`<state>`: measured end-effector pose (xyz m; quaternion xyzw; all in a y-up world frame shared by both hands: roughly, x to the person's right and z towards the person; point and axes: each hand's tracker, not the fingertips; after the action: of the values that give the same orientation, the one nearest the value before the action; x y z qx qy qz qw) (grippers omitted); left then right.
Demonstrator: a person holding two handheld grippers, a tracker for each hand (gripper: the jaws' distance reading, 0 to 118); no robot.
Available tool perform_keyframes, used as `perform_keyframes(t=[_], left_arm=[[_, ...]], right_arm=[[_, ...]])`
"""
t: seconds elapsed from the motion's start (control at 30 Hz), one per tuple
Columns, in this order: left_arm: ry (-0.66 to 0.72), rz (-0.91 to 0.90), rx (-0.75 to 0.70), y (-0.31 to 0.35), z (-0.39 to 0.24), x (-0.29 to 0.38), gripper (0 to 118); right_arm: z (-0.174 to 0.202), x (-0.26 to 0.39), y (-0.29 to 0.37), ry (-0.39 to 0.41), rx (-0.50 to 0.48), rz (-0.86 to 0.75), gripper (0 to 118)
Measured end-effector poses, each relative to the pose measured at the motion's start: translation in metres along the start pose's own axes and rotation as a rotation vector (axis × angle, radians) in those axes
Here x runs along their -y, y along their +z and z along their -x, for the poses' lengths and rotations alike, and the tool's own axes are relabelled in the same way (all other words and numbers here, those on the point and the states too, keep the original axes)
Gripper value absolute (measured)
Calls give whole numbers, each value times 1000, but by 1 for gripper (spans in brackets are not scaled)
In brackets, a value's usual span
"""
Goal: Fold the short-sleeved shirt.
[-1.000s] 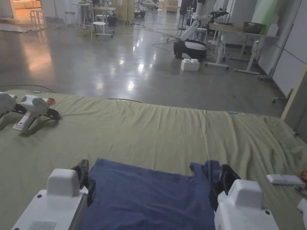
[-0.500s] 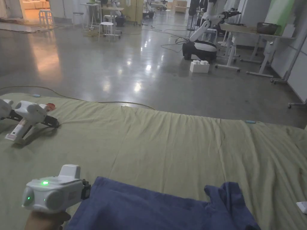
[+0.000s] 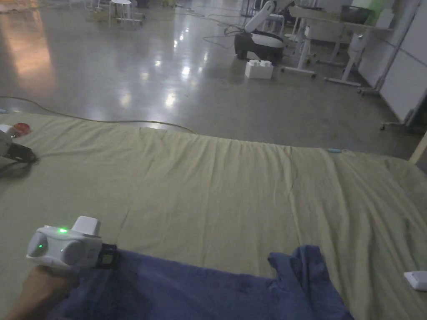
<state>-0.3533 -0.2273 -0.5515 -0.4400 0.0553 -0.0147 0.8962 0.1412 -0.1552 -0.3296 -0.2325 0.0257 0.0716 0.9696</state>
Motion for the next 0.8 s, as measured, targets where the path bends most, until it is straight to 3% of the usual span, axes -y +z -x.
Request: perform_keyframes(t=[0.17,0.2,0.23,0.27,0.3,0.37,0.5,0.7,0.73,0.8], left_arm=[[-77,-40,64,10,-22,6,2],[-76,-32,80,12,-23,6,0],[-70,-30,63,15,-23,5,0],[-66,-31,67,19,-21,5,0],[-64,-35,70,25,-19,5,0],[-62,-54,65,39,-17,6,0],[-59,-124,57,80,-12,12,0],[-80,-164,13,115,-3,30,0],[-78,-159,11,118,-3,32,0],[-66,-149,4,119,1,35,0]], right_arm=[[-25,-15,-30,-38,23,57,7],[-33,-21,-42,-40,21,77,21],[-41,-29,-55,-44,19,100,51],[-49,-35,-67,-63,15,118,70],[-58,-44,-85,-70,-1,175,74],[-72,-56,-117,-84,-40,216,73],[-83,-66,-178,-23,-80,371,73],[-74,-51,-221,-89,-146,557,71],[-72,-48,-225,-94,-117,573,67],[-71,-42,-229,-111,-94,588,44]])
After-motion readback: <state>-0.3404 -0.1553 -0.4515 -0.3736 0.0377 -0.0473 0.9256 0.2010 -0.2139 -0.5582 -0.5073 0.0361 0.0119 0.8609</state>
